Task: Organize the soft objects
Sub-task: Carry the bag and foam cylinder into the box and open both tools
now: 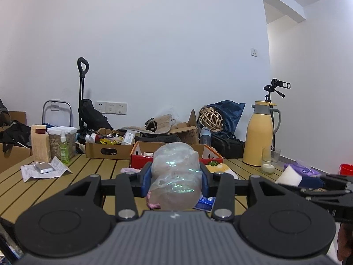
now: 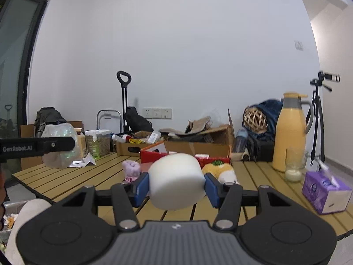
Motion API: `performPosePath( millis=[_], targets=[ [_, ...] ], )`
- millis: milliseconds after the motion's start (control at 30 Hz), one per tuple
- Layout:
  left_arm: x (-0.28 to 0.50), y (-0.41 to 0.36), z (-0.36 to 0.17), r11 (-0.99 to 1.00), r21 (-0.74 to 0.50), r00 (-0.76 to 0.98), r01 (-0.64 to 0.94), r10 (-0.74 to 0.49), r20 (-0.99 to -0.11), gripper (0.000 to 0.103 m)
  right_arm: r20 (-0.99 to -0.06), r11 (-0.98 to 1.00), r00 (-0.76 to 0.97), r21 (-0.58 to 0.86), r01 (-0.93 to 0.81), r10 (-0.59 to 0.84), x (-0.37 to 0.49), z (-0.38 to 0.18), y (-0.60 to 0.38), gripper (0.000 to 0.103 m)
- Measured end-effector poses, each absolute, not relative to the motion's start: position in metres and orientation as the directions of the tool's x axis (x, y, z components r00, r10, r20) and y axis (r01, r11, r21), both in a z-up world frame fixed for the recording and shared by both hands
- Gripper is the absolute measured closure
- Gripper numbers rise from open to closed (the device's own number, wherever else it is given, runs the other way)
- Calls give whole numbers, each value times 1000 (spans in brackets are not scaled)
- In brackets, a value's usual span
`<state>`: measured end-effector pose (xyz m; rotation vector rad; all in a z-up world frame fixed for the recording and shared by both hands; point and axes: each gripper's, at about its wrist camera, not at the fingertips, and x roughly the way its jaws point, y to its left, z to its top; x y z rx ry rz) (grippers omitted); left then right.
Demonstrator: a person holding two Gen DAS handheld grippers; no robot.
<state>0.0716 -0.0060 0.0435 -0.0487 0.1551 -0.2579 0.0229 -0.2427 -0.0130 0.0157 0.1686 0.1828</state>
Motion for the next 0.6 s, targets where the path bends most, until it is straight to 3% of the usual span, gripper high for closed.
performPosePath(
  millis=[333,600],
  targets=[
    [213,-19,55,960,-64,949,272,-278,-146,60,-136,984,975,66,-167,175,144,7,-260,49],
    [353,-43,64,953,-61,933,298,-304,-193,60,-218,980,960,129,-151,176,302,15,-287,49]
  ],
)
